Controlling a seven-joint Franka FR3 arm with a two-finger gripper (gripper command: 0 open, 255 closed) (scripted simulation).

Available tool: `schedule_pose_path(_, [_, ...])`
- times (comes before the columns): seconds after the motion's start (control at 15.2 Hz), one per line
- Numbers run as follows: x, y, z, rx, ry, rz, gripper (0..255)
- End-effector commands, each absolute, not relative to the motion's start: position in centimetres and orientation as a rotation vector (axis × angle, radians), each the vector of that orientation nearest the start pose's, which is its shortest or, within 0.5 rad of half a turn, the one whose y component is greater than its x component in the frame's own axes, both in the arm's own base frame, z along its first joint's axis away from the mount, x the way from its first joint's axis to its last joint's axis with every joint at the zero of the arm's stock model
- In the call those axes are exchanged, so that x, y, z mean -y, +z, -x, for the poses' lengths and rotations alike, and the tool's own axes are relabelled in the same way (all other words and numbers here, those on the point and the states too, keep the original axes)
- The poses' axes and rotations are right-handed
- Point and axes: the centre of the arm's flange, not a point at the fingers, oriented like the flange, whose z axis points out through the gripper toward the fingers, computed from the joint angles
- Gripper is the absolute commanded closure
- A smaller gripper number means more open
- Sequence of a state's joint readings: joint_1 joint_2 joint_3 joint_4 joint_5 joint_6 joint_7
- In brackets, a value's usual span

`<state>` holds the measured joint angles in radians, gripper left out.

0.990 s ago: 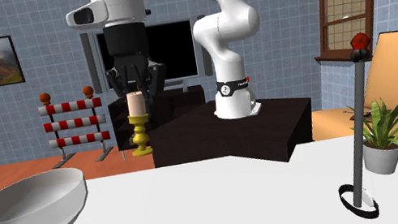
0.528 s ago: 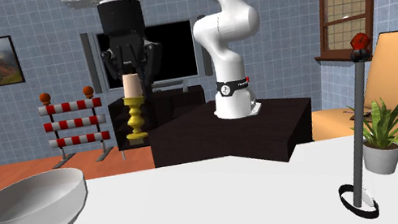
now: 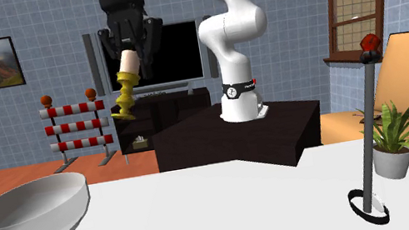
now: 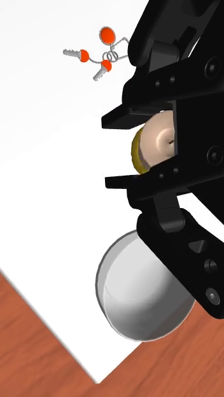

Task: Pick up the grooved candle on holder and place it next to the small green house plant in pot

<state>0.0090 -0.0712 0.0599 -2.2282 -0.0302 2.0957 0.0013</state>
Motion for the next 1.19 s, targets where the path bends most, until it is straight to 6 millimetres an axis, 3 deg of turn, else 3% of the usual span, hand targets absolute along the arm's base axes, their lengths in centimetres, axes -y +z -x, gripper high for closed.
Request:
schedule_pose_path(0.0, [-3.4, 40.8, -50.6, 0.132, 0.096, 3.169, 255])
schedule_pose_path(0.2, [-3.4, 42.0, -50.6, 0.132, 0.096, 3.169, 255])
schedule_pose_path(1.12, [-20.0, 42.0, -42.5, 0.132, 0.096, 3.169, 255])
